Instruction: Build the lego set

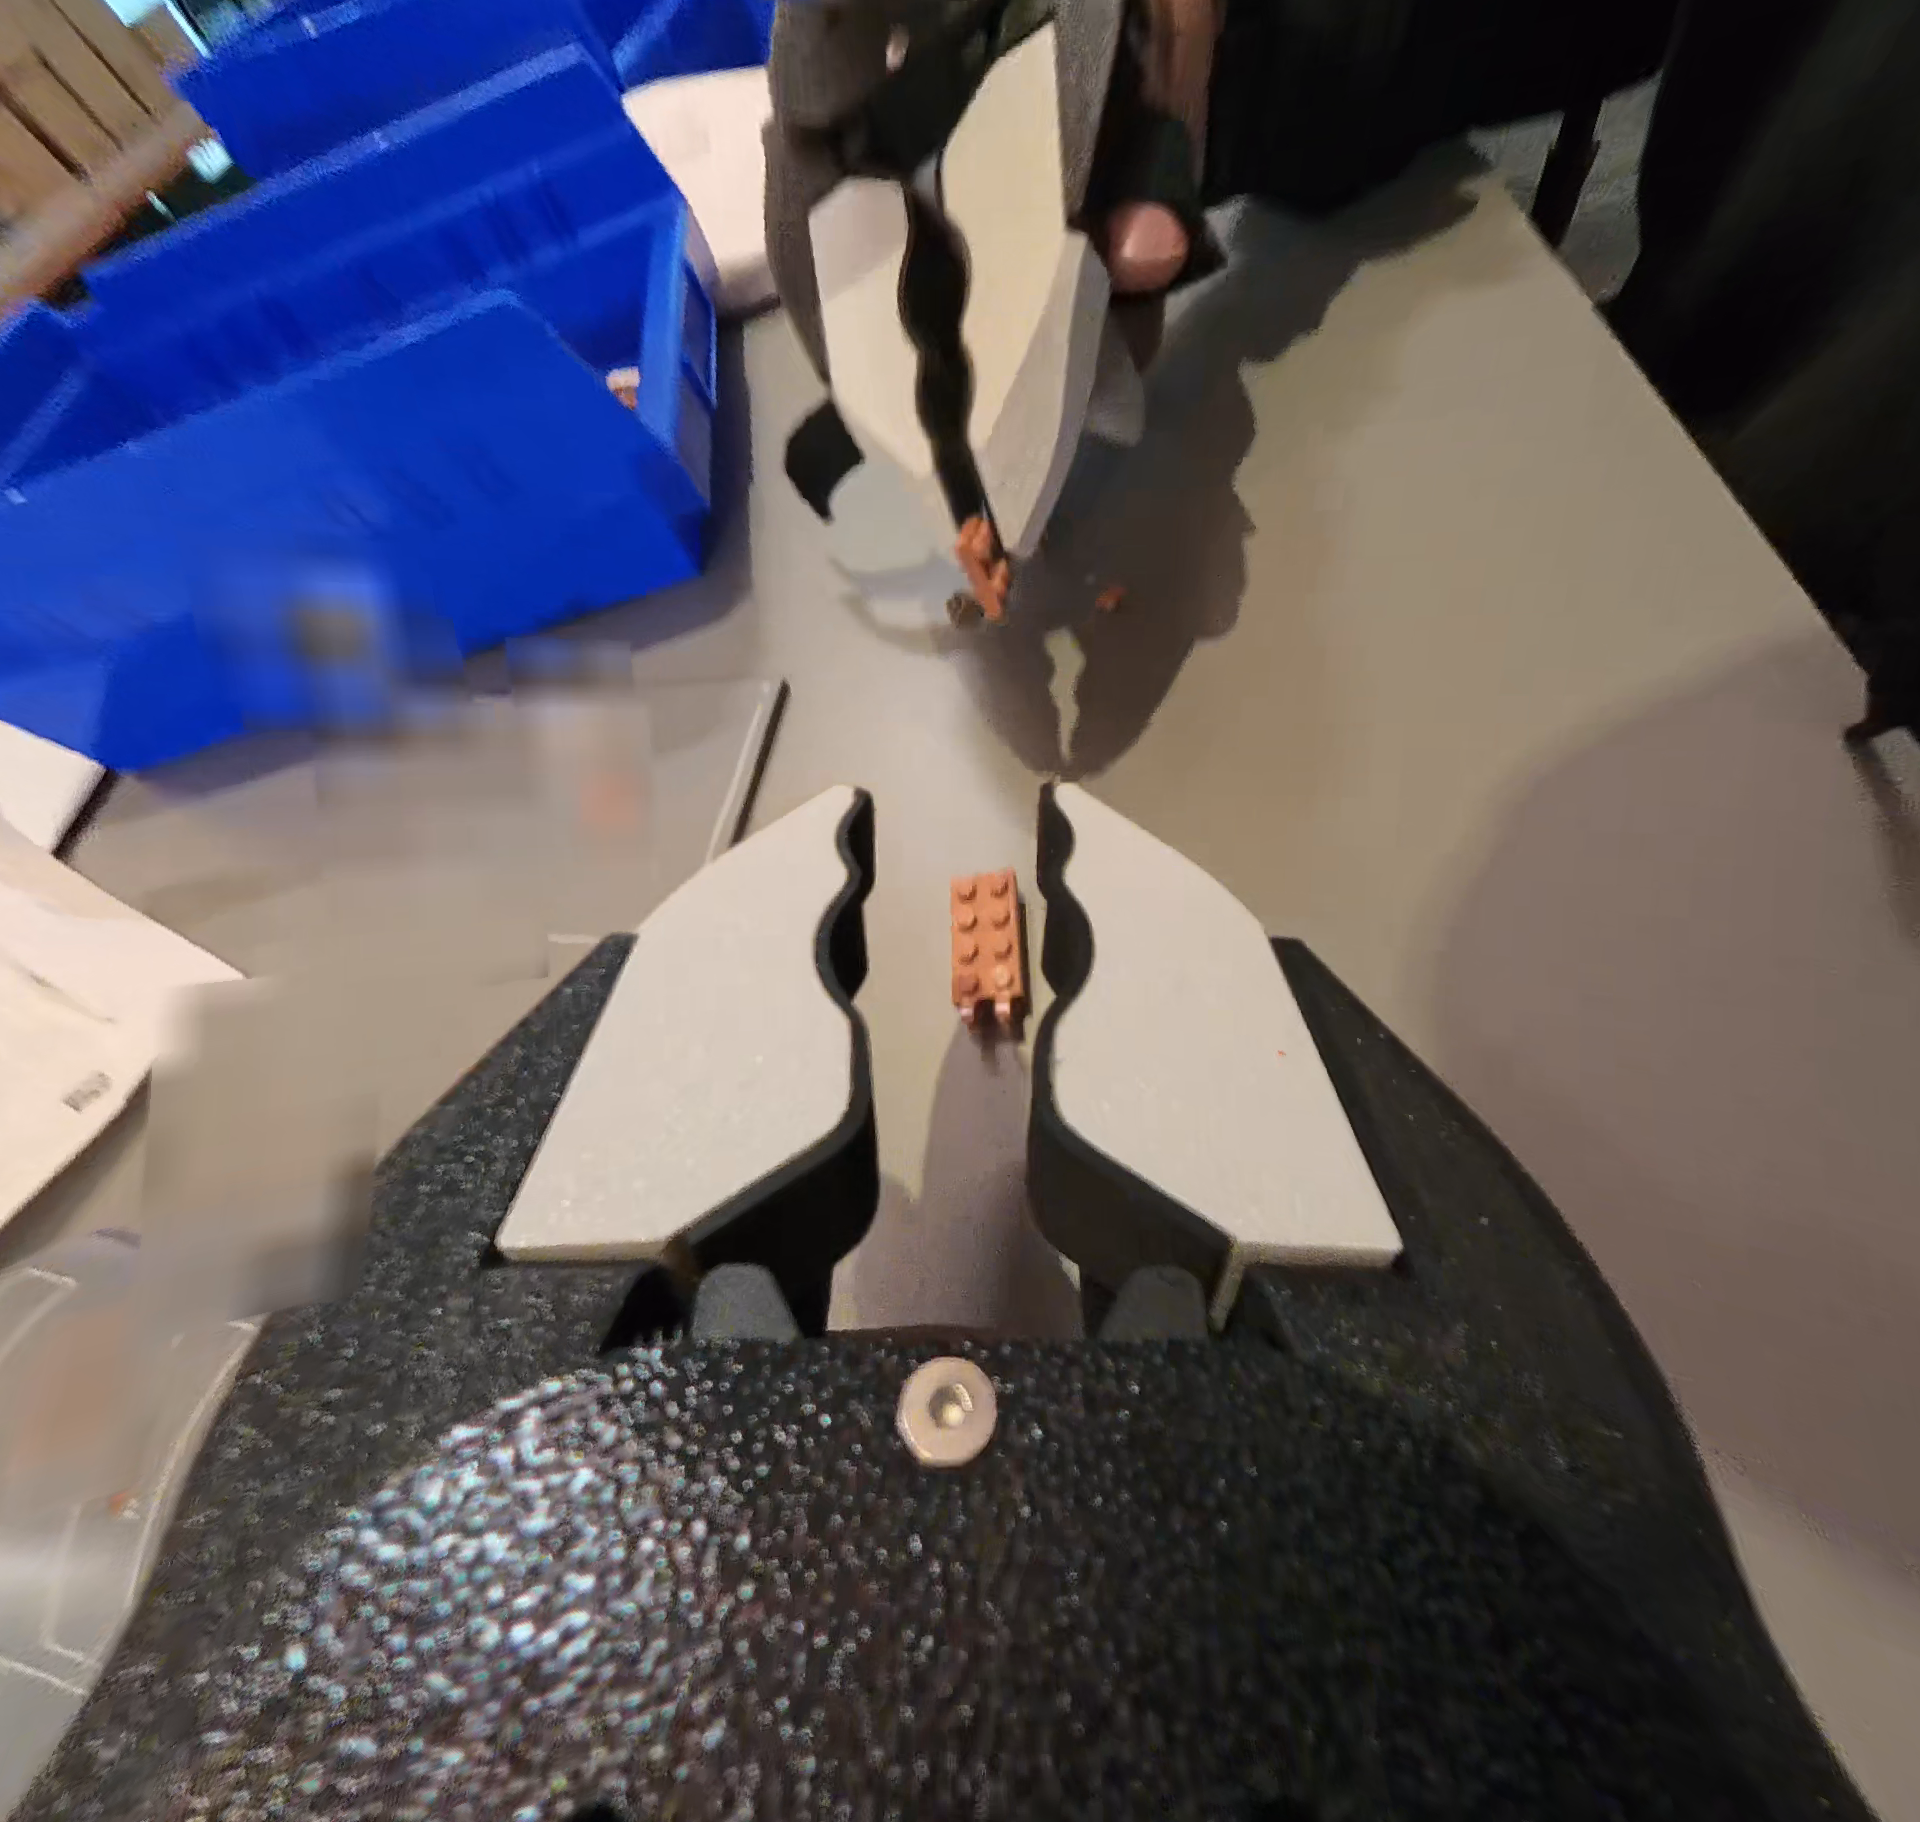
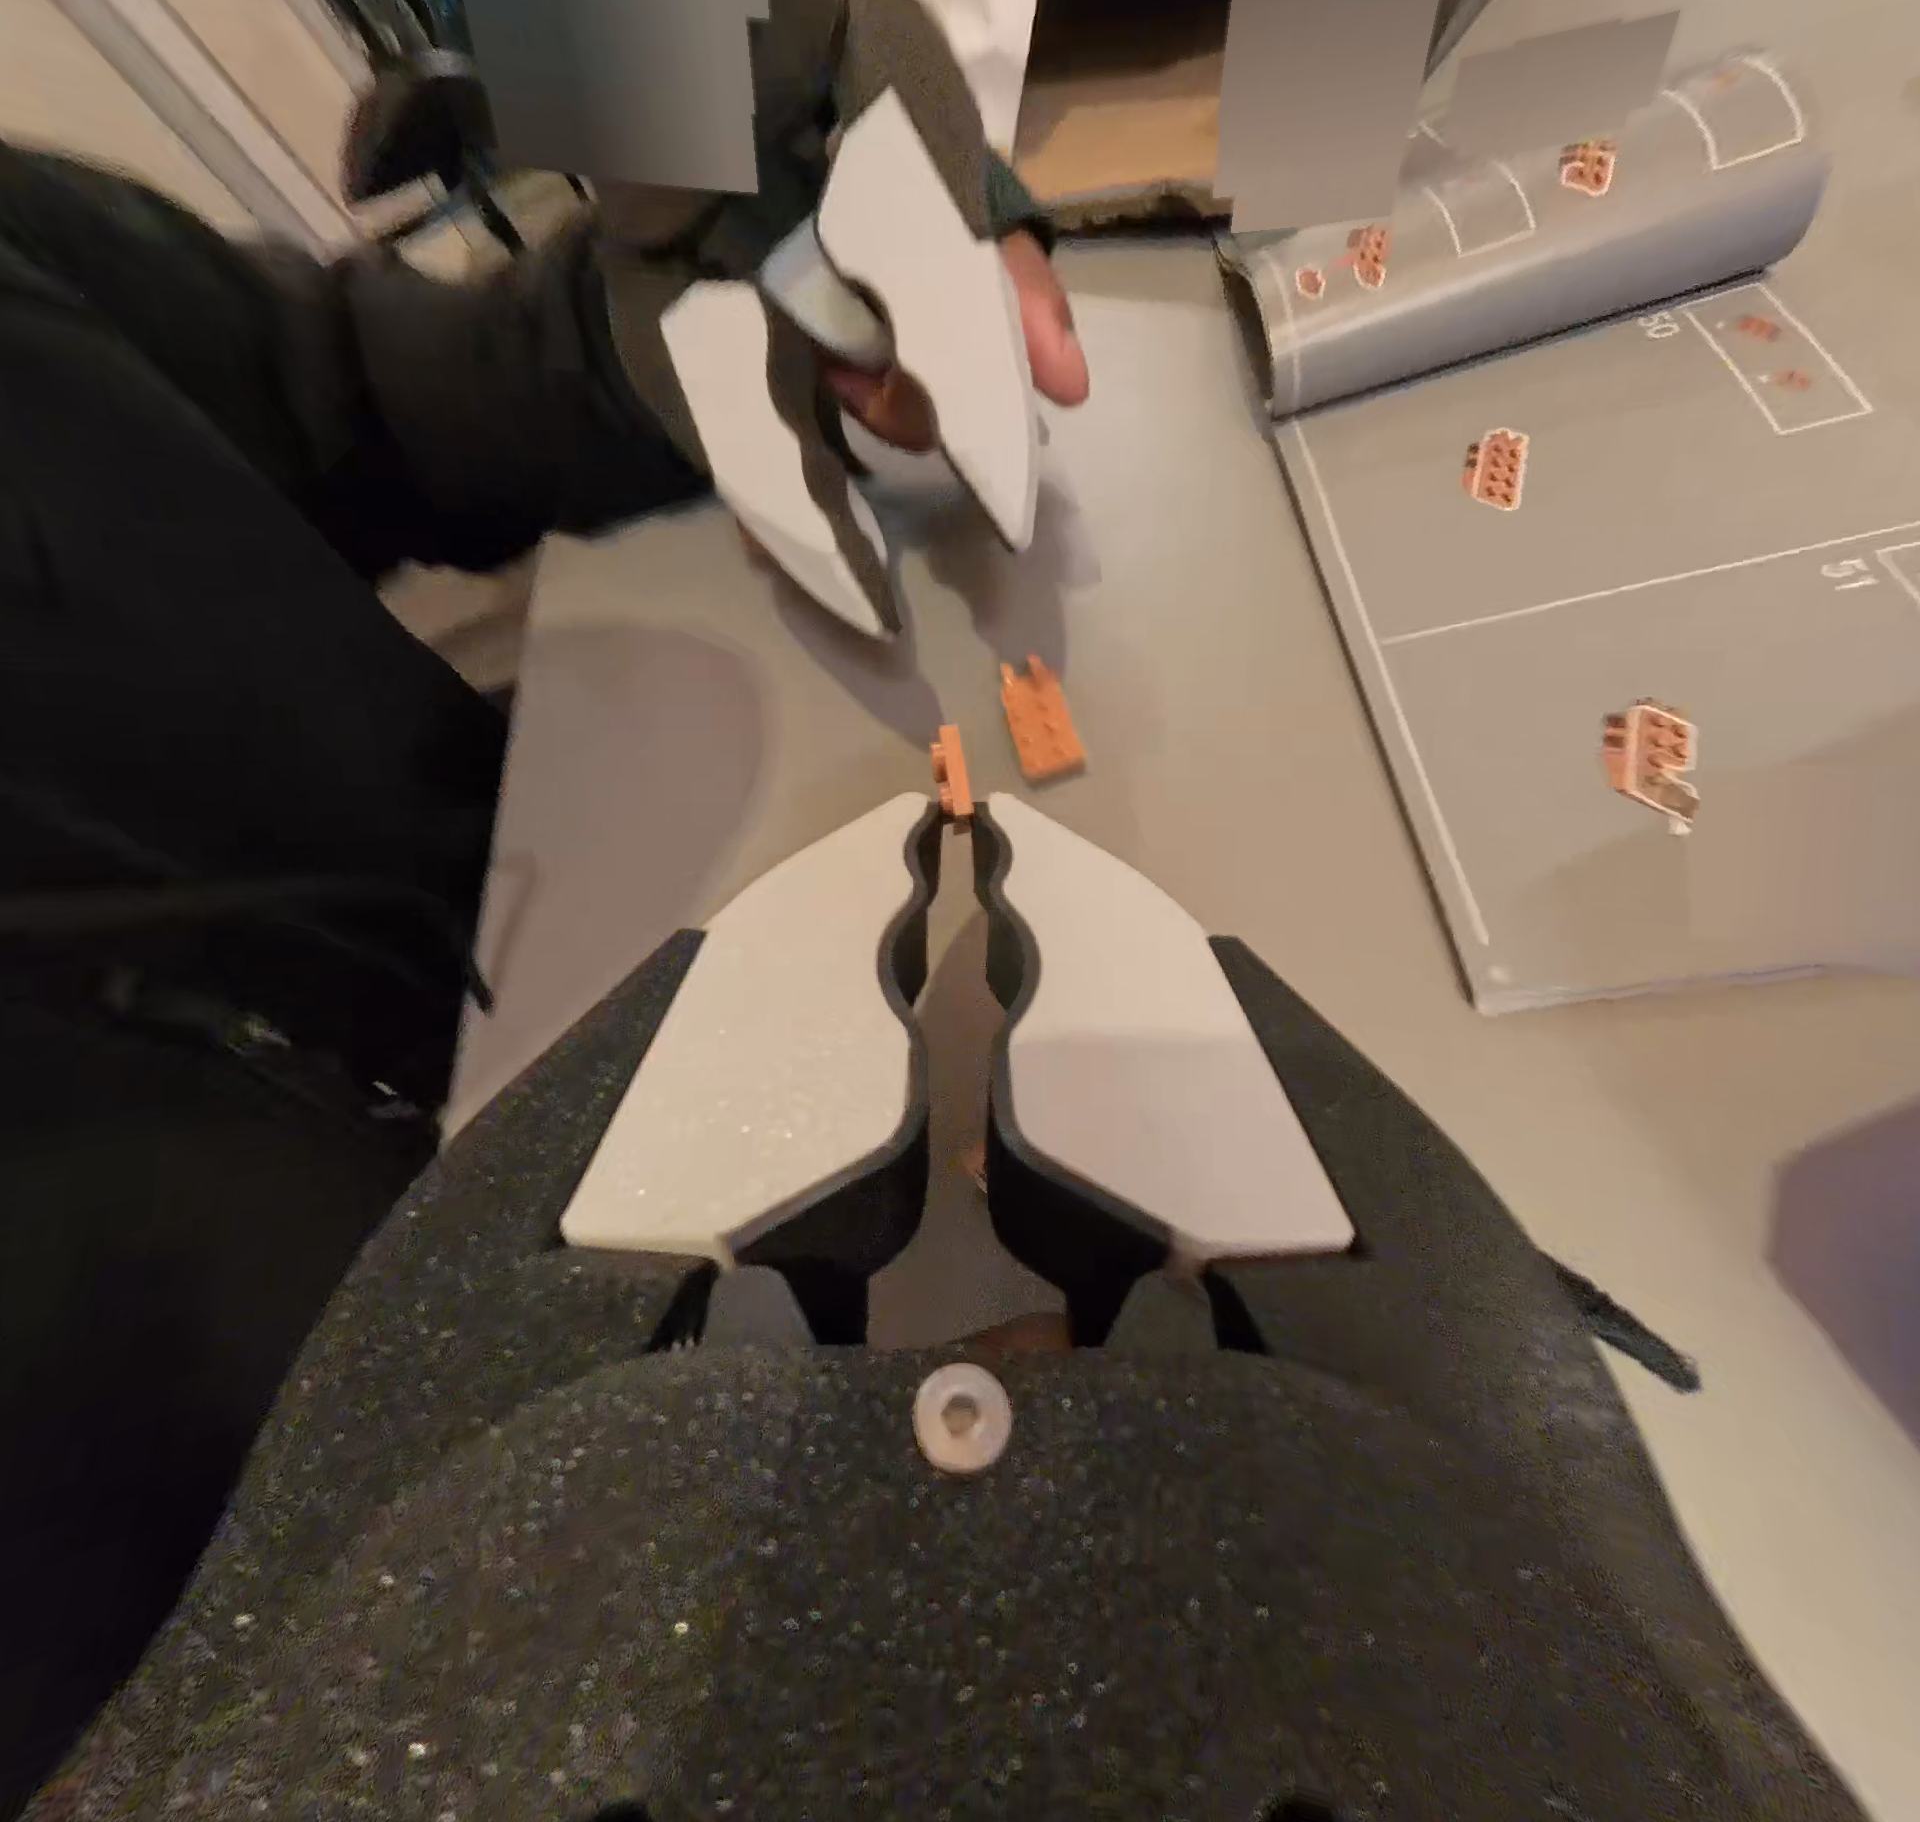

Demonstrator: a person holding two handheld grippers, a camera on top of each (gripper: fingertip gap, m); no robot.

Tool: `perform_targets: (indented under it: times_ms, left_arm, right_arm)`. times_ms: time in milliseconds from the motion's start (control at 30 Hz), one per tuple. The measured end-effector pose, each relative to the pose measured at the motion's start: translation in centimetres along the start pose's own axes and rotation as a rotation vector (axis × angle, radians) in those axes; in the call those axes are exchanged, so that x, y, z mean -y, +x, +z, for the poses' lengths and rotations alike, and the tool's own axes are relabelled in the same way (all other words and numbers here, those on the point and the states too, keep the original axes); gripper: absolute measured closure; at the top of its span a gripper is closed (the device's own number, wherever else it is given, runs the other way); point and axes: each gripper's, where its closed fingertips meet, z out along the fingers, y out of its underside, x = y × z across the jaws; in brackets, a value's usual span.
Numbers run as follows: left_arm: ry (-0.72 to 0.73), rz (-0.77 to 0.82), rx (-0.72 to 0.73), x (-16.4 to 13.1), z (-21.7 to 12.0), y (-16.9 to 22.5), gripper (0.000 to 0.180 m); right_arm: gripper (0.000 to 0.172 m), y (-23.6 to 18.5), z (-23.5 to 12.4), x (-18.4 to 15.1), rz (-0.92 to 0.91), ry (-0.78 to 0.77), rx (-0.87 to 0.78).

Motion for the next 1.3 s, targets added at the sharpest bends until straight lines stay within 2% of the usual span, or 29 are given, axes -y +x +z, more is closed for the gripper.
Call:
perform_targets:
  times_ms: [133, 367, 833, 1067, 1300]
  left_arm:
    - [0.083, 0.049, 0.02, 1.5, 0.2, 0.5, 0.151]
    - [0.138, 0.148, -0.016, 2.1, 0.1, 2.0, 0.154]
    - [0.212, 0.358, -0.038, 3.3, -0.2, 4.2, 0.16]
    - [0.175, 0.458, -0.029, 2.7, 0.2, 4.9, 0.168]
    - [0.156, 0.466, -0.017, 2.4, 0.4, 4.8, 0.165]
  right_arm:
    - [0.166, -2.0, 1.2, 1.8, 0.177, 0.084, 0.133]
    - [0.166, -4.0, 2.6, 2.1, 0.293, 0.105, 0.289]
    - [0.166, -4.7, 3.2, 0.8, 0.336, 0.038, 0.339]
    - [0.166, -4.8, 3.5, 0.2, 0.343, 0.007, 0.341]
    - [0.167, -4.9, 3.6, -0.1, 0.353, -0.003, 0.346]
